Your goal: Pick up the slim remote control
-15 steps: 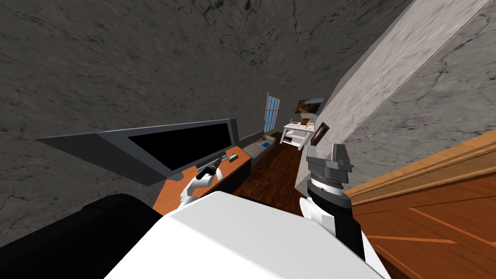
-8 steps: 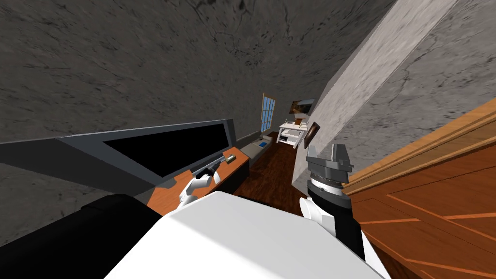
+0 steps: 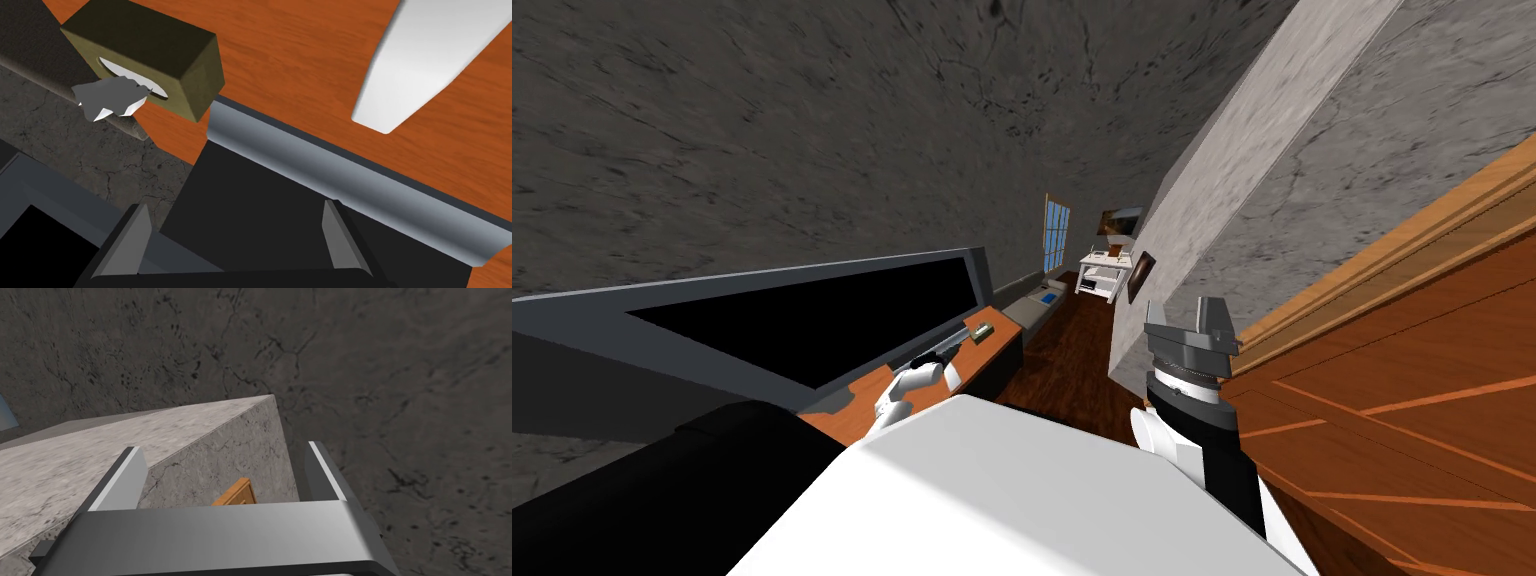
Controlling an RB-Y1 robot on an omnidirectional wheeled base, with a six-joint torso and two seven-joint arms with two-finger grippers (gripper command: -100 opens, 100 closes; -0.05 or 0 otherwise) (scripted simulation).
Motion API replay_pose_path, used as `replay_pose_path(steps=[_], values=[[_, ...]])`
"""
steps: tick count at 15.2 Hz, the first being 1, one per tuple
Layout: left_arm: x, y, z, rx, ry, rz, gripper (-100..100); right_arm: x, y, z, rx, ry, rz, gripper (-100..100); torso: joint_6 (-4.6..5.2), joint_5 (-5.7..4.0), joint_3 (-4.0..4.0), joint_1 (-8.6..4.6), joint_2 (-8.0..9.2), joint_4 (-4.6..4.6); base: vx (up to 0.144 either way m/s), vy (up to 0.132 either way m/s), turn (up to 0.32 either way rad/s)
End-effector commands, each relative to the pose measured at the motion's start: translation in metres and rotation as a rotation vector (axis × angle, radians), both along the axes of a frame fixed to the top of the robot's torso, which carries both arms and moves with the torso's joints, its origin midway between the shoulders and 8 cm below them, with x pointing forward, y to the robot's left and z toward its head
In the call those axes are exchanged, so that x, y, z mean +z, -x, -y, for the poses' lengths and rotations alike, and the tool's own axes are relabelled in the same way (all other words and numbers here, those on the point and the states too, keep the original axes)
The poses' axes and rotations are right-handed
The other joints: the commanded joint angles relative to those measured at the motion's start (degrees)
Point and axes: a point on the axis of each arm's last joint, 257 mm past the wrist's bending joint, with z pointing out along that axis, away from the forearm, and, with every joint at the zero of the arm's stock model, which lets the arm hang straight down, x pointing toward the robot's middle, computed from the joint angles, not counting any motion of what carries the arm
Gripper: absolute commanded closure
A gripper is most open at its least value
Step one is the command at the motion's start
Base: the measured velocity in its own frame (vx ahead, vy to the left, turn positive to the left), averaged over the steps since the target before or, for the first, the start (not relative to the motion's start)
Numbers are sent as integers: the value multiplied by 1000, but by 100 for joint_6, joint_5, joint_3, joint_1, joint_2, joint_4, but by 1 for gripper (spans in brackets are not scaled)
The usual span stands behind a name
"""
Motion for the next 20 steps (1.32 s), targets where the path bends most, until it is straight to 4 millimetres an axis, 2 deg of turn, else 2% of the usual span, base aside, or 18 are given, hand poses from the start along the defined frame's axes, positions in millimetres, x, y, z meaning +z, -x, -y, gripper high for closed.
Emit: replay_pose_path(steps=[1, 3, 4, 5, 8, 10, 11, 16, 17, 18, 19, 20], values=[[-24, 28, -10, 16, 13, -92, -100, 0, 0, 0, 0, 0, 0, 0, 0, 0, 0, 0, 0, 0, 53, 46, -166], [-27, 31, -9, 8, 15, -112, -100, 0, 0, 0, 0, 0, 0, 0, -1, 1, -1, 1, -1, 0, 48, 40, -83], [-42, 50, -17, 16, 26, -176, -100, 0, 0, 0, 0, 0, 0, 0, -2, 0, 0, -2, 1, 0, 50, 40, -97], [-43, 51, -17, 16, 29, -180, -100, 0, 0, 0, 0, 0, 0, 0, 0, 0, 0, -2, 0, 0, 53, 39, -109], [-65, 83, -30, 26, 56, -283, -100, 0, 0, 0, 0, 0, 0, 0, -1, 1, -3, 1, -5, -1, 67, 48, -117], [-71, 90, -28, 29, 67, -305, -100, 0, 0, 0, 0, 0, 0, 0, 0, 1, -5, 3, -10, -2, 61, 45, -82], [-79, 104, -32, 29, 84, -351, -100, 0, 0, 0, 0, 0, 0, 0, -2, 1, -4, -1, -6, -2, 50, 37, -100], [-103, 146, -35, 43, 144, -462, -100, 0, 0, 0, 0, 0, 0, 0, -2, 1, -6, 3, -10, -2, 66, 50, -87], [-110, 161, -35, 44, 168, -501, -100, 0, 0, 0, 0, 0, 0, 0, -2, 1, -6, 4, -10, -2, 78, 54, -96], [-112, 163, -34, 45, 172, -505, -100, 0, 0, 0, 0, 0, 0, 0, 0, 1, -7, 4, -13, -2, 81, 51, -83], [-117, 177, -34, 45, 196, -539, -100, 0, 0, 0, 0, 0, 0, 0, -1, 1, -8, 2, -14, -3, 69, 54, -82], [-119, 179, -33, 47, 200, -544, -100, 0, 0, 0, 0, 0, 0, 0, -1, 1, -7, 2, -13, -3, 59, 48, -59]])
